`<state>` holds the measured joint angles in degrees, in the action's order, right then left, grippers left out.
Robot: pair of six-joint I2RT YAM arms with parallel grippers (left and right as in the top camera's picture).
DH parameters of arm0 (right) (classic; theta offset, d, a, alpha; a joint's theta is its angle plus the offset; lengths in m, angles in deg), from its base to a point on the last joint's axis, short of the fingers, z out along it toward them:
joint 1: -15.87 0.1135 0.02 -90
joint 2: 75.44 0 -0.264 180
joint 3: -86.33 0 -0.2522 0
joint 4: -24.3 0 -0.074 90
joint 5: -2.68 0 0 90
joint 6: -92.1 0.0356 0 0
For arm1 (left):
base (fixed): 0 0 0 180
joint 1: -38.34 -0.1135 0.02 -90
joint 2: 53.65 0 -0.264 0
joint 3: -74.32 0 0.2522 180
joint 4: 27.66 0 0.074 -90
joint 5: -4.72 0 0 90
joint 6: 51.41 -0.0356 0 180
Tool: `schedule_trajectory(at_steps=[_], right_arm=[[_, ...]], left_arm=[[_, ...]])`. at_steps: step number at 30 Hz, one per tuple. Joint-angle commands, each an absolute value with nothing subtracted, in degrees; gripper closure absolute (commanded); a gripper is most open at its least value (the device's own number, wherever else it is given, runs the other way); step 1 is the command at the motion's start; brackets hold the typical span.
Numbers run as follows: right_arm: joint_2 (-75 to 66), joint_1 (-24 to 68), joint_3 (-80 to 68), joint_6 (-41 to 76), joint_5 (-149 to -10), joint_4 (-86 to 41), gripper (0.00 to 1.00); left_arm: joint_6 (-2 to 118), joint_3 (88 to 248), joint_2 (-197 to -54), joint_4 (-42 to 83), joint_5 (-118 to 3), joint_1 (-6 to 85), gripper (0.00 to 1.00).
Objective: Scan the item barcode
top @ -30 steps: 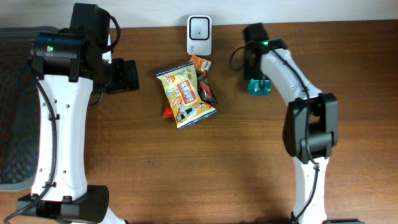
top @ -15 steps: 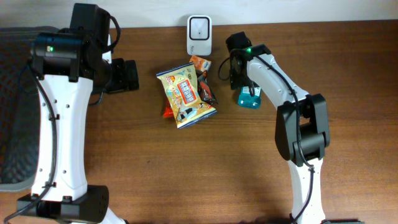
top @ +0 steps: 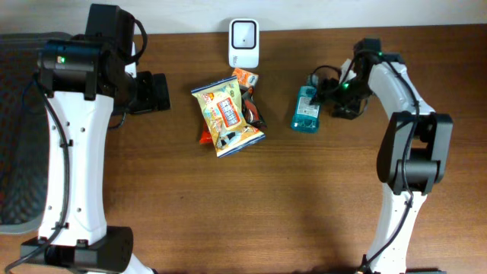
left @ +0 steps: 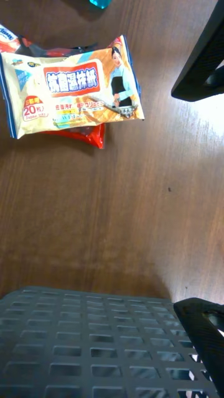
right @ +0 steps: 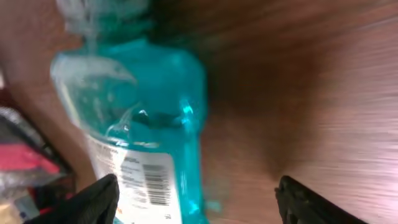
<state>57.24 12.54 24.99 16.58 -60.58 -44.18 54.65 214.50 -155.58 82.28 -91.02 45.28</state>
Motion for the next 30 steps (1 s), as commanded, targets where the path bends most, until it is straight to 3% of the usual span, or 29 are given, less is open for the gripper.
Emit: schedule_trajectory(at_steps=[1, 9, 14, 18, 20, 28, 30], right_arm=[[56.1, 13.6, 21.7, 16.3, -54.7, -39.4, 0.20], [56.3, 17.3, 21.2, 16.3, -61.3, -35.4, 0.21], [57.5, 21.2, 21.2, 19.1, -71.2, -34.9, 0.52], [57.2, 21.5, 23.0, 19.0, -75.3, -35.8, 0.57], [57.1, 21.7, 27.0, 19.0, -78.3, -40.0, 0.72], [57.1, 30.9, 32.8, 19.4, -106.2, -50.0, 0.73], [57.2, 33.9, 32.2, 21.5, -106.9, -49.8, 0.66]], left_arm=[[55.0, 214.4, -155.3, 82.2, -90.4, 44.9, 0.01], [55.0, 214.4, -155.3, 82.2, -90.4, 44.9, 0.01], [55.0, 214.4, -155.3, 82.2, -90.4, 44.9, 0.01], [55.0, 214.4, -155.3, 82.2, -90.4, 44.9, 0.01], [55.0, 214.4, -155.3, 82.2, -90.4, 44.9, 0.01], [55.0, 214.4, -155.3, 82.2, -90.4, 44.9, 0.01], [55.0, 214.4, -155.3, 82.2, -90.4, 44.9, 0.01]])
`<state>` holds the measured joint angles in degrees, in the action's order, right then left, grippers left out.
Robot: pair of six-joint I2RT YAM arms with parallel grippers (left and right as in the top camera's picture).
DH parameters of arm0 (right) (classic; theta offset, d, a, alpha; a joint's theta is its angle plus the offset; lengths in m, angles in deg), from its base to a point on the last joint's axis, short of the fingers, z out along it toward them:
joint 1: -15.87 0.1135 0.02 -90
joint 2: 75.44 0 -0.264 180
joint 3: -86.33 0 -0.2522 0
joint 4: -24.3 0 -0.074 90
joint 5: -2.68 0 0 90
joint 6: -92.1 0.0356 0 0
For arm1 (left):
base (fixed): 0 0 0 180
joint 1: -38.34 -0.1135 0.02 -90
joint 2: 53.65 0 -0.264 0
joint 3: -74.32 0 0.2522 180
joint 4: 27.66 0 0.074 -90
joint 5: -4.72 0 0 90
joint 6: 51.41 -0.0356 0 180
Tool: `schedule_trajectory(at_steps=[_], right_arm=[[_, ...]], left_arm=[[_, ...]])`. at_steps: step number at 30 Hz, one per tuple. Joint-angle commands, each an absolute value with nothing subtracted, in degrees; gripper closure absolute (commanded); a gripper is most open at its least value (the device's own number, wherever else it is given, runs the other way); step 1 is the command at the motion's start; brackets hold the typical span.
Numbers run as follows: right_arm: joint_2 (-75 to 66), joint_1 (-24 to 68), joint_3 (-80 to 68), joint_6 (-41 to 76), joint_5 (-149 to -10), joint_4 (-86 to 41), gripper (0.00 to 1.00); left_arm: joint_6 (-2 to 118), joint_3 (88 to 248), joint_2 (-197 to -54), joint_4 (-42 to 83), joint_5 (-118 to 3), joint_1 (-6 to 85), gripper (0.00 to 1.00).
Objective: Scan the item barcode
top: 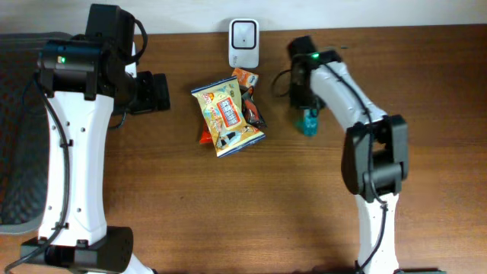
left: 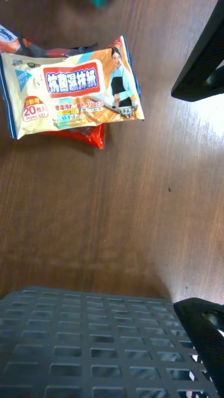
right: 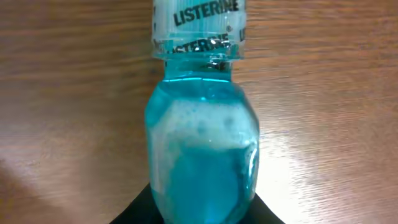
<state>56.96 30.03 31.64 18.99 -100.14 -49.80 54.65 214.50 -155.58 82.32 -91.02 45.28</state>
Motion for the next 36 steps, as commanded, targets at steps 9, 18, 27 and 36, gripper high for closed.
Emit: schedule_trajectory(at_steps=[9, 18, 27, 36], right_arm=[[57.1, 36.0, 32.2, 21.6, -95.0, -48.5, 0.20], [57.2, 35.4, 26.4, 18.6, -89.8, -44.0, 0.18], [57.1, 35.4, 23.2, 19.5, -91.4, -36.7, 0.46], [57.1, 35.4, 41.5, 19.5, -91.9, -34.5, 0.49]], left_arm=[[55.1, 214.4, -155.3, 82.2, -90.4, 44.9, 0.01], [55.1, 214.4, -155.3, 82.2, -90.4, 44.9, 0.01], [55.0, 214.4, -155.3, 82.2, -90.4, 44.9, 0.01], [55.0, 214.4, -155.3, 82.2, -90.4, 44.9, 0.01]])
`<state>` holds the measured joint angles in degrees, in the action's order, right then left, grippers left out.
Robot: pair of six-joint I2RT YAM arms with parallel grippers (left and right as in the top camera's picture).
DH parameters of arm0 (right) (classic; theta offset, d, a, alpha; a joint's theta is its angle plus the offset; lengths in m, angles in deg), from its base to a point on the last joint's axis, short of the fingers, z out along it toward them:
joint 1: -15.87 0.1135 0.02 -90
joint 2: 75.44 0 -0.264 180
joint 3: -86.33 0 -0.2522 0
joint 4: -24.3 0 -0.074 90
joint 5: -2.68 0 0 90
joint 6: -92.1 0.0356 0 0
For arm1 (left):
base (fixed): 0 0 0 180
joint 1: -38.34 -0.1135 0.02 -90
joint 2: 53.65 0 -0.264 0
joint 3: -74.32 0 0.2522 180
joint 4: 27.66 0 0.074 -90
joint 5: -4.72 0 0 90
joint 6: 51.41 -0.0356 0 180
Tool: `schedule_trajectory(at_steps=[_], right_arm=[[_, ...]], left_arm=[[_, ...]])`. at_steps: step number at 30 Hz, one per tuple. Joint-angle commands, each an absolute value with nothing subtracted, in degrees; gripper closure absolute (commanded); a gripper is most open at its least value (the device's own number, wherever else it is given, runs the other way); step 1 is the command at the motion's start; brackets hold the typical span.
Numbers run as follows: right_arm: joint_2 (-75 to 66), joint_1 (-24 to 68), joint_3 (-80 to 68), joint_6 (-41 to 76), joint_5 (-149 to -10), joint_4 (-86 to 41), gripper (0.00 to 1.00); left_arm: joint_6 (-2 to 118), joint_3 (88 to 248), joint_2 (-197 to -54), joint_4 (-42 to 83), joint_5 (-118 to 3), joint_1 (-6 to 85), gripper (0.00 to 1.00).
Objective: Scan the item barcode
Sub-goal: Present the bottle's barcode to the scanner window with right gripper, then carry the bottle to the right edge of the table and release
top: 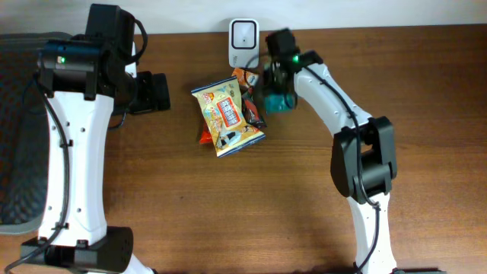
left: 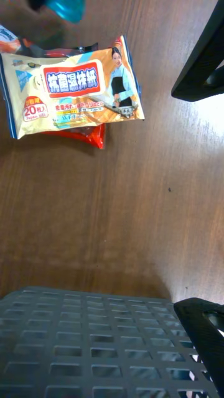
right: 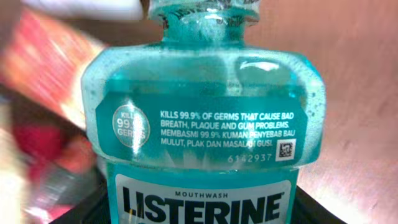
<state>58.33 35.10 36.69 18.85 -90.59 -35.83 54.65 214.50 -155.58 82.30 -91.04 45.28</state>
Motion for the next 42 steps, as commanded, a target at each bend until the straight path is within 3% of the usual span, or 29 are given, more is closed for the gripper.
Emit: schedule_trajectory(at_steps=[1, 12, 24, 30, 34, 42], right_arm=[[57.1, 35.4, 42.2, 19.5, -91.9, -32.4, 0.49], [61.0, 39.5, 42.3, 19.8, -93.7, -3.8, 0.48], [58.8, 36.7, 42.7, 22.0, -104.8, -2.4, 0.48], [50.8, 21.7, 42.7, 22.8, -106.0, -19.5, 0.49], [50.6, 6.9, 42.7, 24.3, -106.0, -36.3, 0.48], [53.2, -18.1, 40.0, 32.6, -105.0, -49.4, 0.48]], left_arm=[[55.0, 214.4, -155.3, 82.2, -90.4, 44.9, 0.01], [55.0, 214.4, -155.3, 82.2, -90.4, 44.9, 0.01], [55.0, 214.4, -155.3, 82.2, -90.4, 44.9, 0.01], [55.0, 214.4, -155.3, 82.2, -90.4, 44.9, 0.01], [55.0, 214.4, -155.3, 82.2, -90.4, 44.9, 0.01], [55.0, 214.4, -155.3, 82.2, -90.4, 44.9, 0.01]])
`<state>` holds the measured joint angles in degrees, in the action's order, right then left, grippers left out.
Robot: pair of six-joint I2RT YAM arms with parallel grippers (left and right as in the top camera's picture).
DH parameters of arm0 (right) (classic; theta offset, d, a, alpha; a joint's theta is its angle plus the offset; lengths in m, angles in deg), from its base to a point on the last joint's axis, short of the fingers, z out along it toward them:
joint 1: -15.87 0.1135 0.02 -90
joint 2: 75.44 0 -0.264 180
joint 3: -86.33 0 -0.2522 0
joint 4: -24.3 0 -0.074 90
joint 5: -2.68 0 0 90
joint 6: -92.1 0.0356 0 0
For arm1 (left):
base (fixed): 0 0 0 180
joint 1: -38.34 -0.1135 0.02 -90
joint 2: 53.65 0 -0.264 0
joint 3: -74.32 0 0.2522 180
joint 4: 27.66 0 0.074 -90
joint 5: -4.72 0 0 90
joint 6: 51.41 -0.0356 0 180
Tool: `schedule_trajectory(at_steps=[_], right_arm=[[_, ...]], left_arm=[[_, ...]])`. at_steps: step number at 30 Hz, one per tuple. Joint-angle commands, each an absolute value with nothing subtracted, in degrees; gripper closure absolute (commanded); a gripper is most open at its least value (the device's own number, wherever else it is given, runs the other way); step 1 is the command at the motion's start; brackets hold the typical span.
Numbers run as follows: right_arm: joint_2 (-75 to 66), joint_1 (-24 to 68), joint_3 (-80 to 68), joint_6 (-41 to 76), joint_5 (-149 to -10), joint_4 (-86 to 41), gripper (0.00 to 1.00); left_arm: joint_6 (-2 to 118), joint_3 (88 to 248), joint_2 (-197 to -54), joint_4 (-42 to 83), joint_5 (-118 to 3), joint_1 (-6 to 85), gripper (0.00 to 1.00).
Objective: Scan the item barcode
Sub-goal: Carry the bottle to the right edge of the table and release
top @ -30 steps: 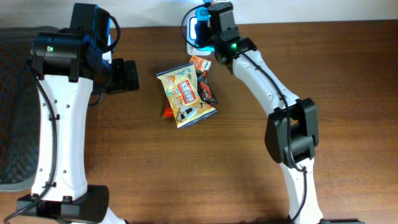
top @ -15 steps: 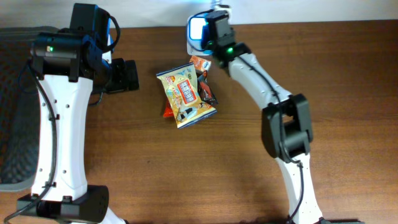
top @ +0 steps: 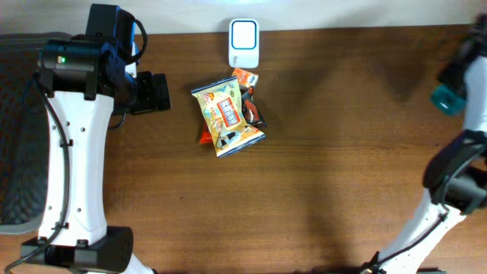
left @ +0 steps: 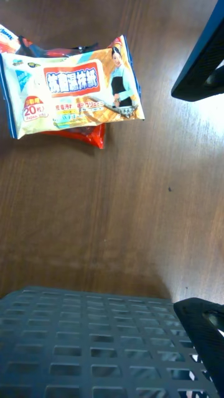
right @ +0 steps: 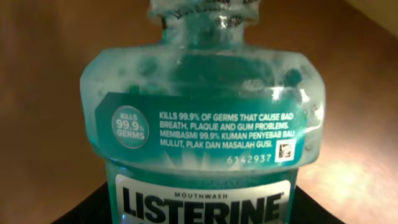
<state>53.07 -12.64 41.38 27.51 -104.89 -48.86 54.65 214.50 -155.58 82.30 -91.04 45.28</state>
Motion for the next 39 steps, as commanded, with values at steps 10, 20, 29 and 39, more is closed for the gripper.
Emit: schedule_trajectory(at_steps=[10, 20, 29, 39], right_arm=[[59.0, -34.3, 36.3, 32.7, -97.8, -44.5, 0.47], [61.8, -35.7, 37.8, 32.6, -96.7, -43.7, 0.00], [50.1, -26.7, 55.8, 26.8, -59.4, -57.3, 0.01], [56.7, 19.2, 55.6, 9.1, -59.9, -68.6, 0.14]], left_arm=[[55.0, 214.4, -155.3, 82.2, -90.4, 44.9, 0.01], [55.0, 214.4, -155.3, 82.2, -90.4, 44.9, 0.01], [55.0, 214.4, -155.3, 82.2, -90.4, 44.9, 0.01], [55.0, 214.4, -155.3, 82.2, -90.4, 44.9, 0.01]])
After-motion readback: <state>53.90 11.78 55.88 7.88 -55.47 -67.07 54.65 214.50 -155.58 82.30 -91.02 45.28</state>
